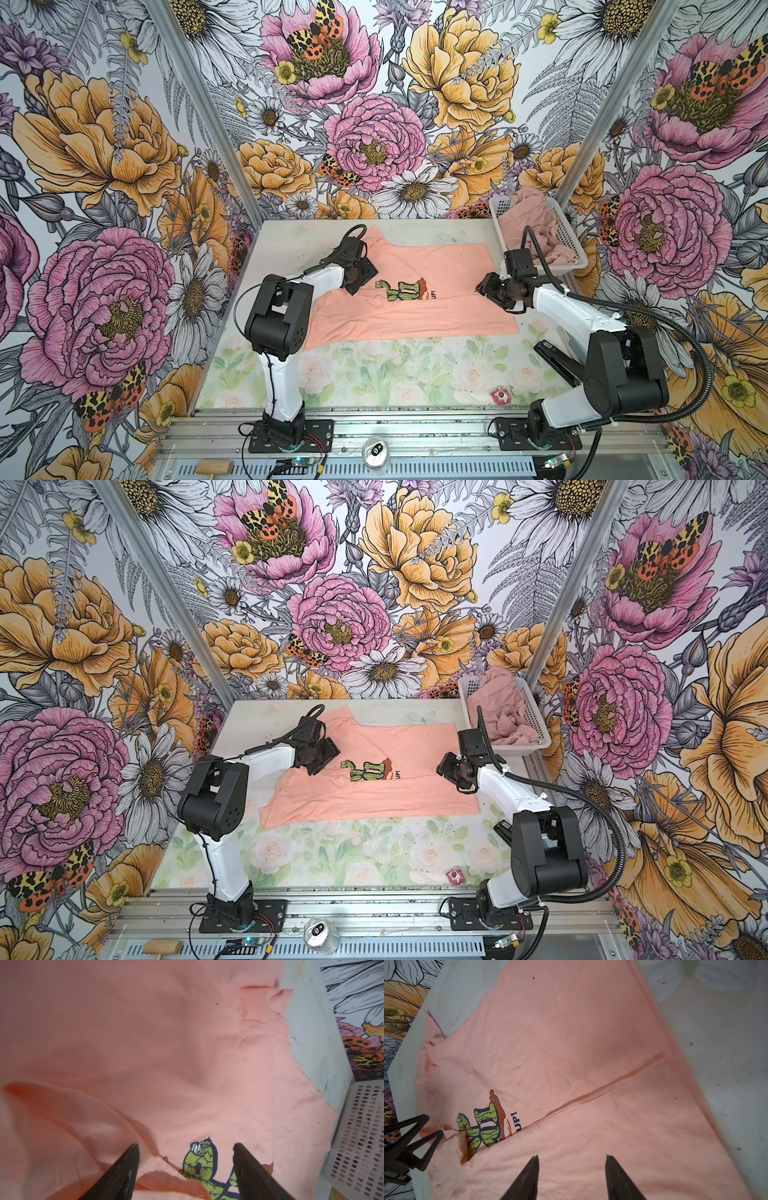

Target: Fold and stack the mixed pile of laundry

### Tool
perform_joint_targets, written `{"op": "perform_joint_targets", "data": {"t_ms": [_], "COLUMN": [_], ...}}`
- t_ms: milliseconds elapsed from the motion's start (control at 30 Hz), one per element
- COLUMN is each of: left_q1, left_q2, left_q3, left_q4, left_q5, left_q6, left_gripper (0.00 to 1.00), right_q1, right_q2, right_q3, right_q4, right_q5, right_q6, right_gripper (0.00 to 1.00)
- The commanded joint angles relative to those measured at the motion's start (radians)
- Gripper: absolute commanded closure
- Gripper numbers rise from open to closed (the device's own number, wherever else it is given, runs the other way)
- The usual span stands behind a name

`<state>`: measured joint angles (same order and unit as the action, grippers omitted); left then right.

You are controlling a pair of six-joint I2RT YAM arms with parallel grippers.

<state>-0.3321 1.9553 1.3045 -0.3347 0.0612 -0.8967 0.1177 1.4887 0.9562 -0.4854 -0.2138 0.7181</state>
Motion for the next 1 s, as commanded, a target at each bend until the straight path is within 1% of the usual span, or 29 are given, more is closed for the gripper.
{"op": "perform_joint_targets", "data": {"t_ms": [0, 67, 200, 267, 300, 400, 533, 700, 733, 967], "left_q1": [-0.018, -0.017, 0.003, 0.018, 0.026, 0.042, 0.043, 0.038, 0.037, 0.039], "left_q2": [-0.012, -0.035, -0.113, -0.124, -0.168, -0.185, -0.169, -0.145, -0.105, -0.062], "left_q3": [0.035, 0.03, -0.042, -0.072, -0.086, -0.129, -0.145, -0.128, -0.123, -0.088], "left_q4": [0.016, -0.033, -0.098, -0.13, -0.143, -0.153, -0.152, -0.154, -0.157, -0.175], "left_q5": [-0.005, -0.021, -0.048, -0.057, -0.061, -0.062, -0.06, -0.051, -0.048, -0.058], "left_q6": [0.047, 0.056, 0.052, 0.057, 0.06, 0.061, 0.059, 0.053, 0.054, 0.058], "left_gripper": [0.27, 0.27, 0.29, 0.3, 0.32, 0.39, 0.43, 0.48, 0.48, 0.54], "right_q1": [0.007, 0.007, 0.007, 0.007, 0.007, 0.006, 0.008, 0.008, 0.008, 0.007], "right_q2": [0.0, -0.005, -0.004, -0.001, 0.002, 0.007, 0.008, 0.006, 0.005, 0.009], "right_q3": [0.003, 0.002, 0.002, 0.002, 0.004, 0.008, 0.011, 0.008, 0.009, 0.009], "right_q4": [0.002, 0.002, 0.001, 0.002, 0.002, 0.003, 0.002, 0.002, 0.002, 0.001], "right_q5": [0.018, 0.017, 0.016, 0.014, 0.014, 0.014, 0.016, 0.019, 0.019, 0.021], "right_q6": [0.0, 0.003, 0.003, 0.004, 0.004, 0.004, 0.002, 0.004, 0.004, 0.005], "right_gripper": [0.47, 0.47, 0.47, 0.47, 0.47, 0.47, 0.47, 0.47, 0.47, 0.47]}}
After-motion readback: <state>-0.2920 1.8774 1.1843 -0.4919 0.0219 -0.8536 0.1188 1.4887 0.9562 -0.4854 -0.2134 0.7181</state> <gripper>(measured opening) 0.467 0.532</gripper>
